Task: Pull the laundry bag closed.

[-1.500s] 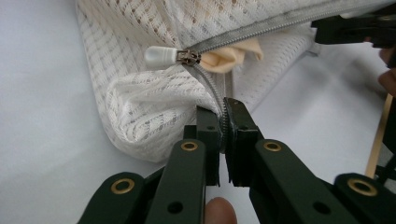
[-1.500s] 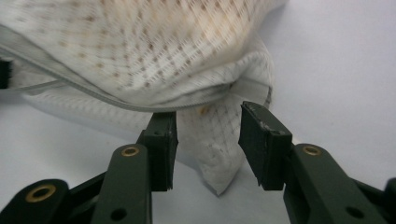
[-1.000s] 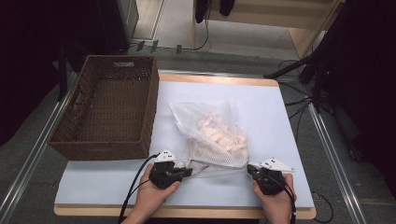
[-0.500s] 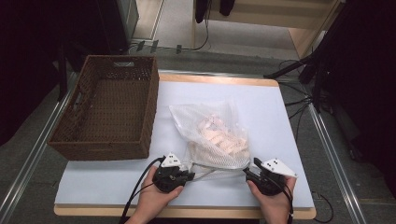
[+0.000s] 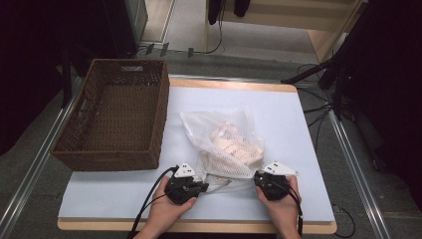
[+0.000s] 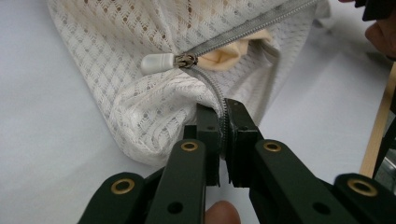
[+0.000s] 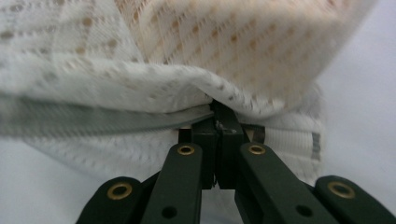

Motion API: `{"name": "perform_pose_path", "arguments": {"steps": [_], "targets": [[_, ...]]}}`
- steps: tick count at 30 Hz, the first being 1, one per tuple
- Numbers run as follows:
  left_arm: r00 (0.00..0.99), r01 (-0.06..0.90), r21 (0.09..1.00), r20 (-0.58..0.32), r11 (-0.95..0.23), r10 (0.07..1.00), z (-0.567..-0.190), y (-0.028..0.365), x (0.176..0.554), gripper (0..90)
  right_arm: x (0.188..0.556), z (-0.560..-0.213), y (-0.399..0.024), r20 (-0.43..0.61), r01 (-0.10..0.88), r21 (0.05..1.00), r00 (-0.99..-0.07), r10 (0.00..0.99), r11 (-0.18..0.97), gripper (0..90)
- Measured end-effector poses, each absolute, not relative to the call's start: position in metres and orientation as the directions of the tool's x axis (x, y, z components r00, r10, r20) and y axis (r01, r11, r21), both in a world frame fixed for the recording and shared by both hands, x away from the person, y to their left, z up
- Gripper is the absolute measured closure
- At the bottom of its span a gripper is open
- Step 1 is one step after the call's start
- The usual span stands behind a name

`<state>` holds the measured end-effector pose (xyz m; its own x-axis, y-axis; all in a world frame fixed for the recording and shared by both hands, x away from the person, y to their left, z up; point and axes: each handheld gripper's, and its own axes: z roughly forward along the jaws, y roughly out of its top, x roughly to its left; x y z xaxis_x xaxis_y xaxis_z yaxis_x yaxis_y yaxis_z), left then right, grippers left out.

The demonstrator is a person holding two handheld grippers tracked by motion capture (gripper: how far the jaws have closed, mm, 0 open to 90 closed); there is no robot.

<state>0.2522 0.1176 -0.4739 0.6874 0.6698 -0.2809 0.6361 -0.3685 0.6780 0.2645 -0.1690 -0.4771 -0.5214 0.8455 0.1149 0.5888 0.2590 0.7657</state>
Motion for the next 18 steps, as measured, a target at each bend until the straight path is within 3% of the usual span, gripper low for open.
{"name": "perform_pose_path", "arguments": {"steps": [5, 8, 10, 15, 18], "targets": [[0.693, 0.635, 0.673, -0.277, -0.380, 0.666, -0.474, 0.116, 0.254, 87.5, 0.280, -0.470, -0.159, 0.146, 0.593, 0.766, -0.537, 0.831, 0.248, 90.0], [0.702, 0.626, 0.671, -0.264, -0.397, 0.662, -0.474, 0.116, 0.254, 87.9, 0.290, -0.463, -0.151, 0.152, 0.540, 0.815, -0.551, 0.821, 0.211, 90.0], [0.711, 0.614, 0.673, -0.247, -0.411, 0.659, -0.473, 0.116, 0.252, 88.0, 0.297, -0.463, -0.145, 0.116, 0.521, 0.826, -0.534, 0.837, 0.218, 89.8], [0.720, 0.613, 0.666, -0.251, -0.425, 0.647, -0.473, 0.120, 0.252, 88.2, 0.313, -0.484, -0.147, 0.024, 0.575, 0.766, -0.474, 0.880, 0.289, 89.7], [0.723, 0.605, 0.670, -0.236, -0.430, 0.650, -0.472, 0.119, 0.251, 88.2, 0.315, -0.477, -0.159, 0.087, 0.548, 0.816, -0.430, 0.899, 0.183, 90.0]]}}
